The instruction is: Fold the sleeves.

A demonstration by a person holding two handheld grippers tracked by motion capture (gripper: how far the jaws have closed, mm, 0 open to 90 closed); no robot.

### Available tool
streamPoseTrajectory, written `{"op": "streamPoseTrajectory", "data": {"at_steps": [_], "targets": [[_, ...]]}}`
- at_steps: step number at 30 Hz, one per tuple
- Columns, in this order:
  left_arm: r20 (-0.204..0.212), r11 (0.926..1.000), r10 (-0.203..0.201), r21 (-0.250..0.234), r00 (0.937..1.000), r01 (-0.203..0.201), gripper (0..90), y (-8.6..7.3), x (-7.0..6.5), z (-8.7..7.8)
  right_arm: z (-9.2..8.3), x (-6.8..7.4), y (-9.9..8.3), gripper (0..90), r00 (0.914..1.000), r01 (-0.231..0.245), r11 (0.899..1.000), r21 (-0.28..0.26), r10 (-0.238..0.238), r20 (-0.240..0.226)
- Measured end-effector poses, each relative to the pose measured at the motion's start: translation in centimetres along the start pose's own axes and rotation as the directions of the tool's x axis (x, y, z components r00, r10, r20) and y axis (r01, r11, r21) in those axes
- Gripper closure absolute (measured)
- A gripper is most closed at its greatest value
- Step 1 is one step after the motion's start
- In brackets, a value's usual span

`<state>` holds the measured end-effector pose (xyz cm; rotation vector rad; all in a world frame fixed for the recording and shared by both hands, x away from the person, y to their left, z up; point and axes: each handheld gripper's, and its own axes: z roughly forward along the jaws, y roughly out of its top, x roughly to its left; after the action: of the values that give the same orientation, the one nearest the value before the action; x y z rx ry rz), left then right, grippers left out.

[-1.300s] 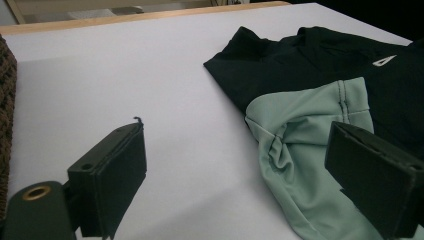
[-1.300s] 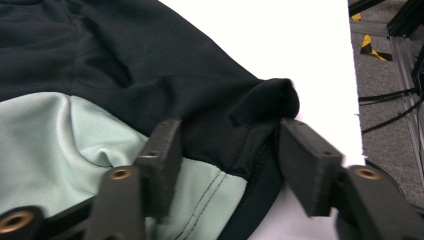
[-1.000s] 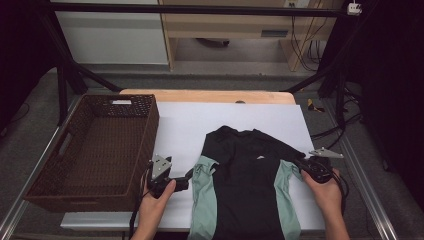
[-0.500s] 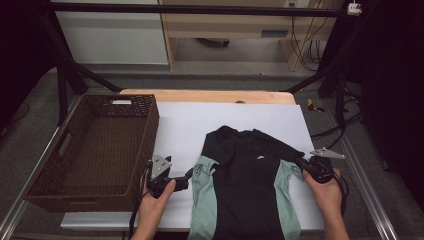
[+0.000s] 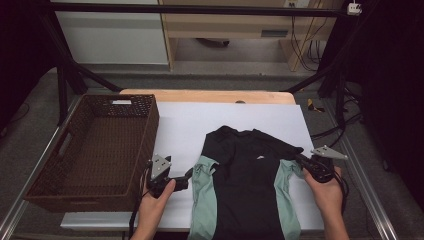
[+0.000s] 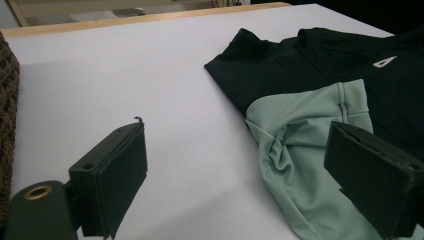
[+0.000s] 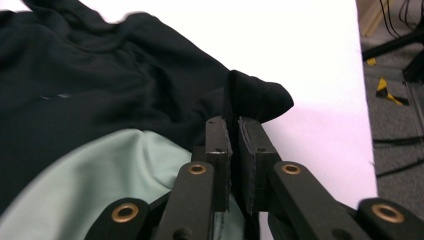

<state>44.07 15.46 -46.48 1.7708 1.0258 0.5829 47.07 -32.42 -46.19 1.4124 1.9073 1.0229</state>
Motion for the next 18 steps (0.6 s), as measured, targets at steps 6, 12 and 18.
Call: {"op": "streamPoseTrajectory", "data": {"at_steps": [6,12,18], "targets": [[0.001,1.0,0.001,0.003,1.0,-0.001,10.1,0.0,0.0,0.0,-0.3,2.1,1.4,84.2,0.9982,0.045,0.999,-0.023,-0.046,-0.038],[0.003,1.0,0.003,0.006,1.0,-0.003,10.1,-0.1,0.0,0.0,0.0,4.5,2.8,84.4,0.9927,0.084,0.996,-0.035,-0.086,-0.085],[-0.003,1.0,0.001,0.008,1.0,-0.001,10.2,-0.1,0.1,0.0,1.3,6.7,4.6,84.5,0.984,0.135,0.991,-0.011,-0.136,-0.116]]}}
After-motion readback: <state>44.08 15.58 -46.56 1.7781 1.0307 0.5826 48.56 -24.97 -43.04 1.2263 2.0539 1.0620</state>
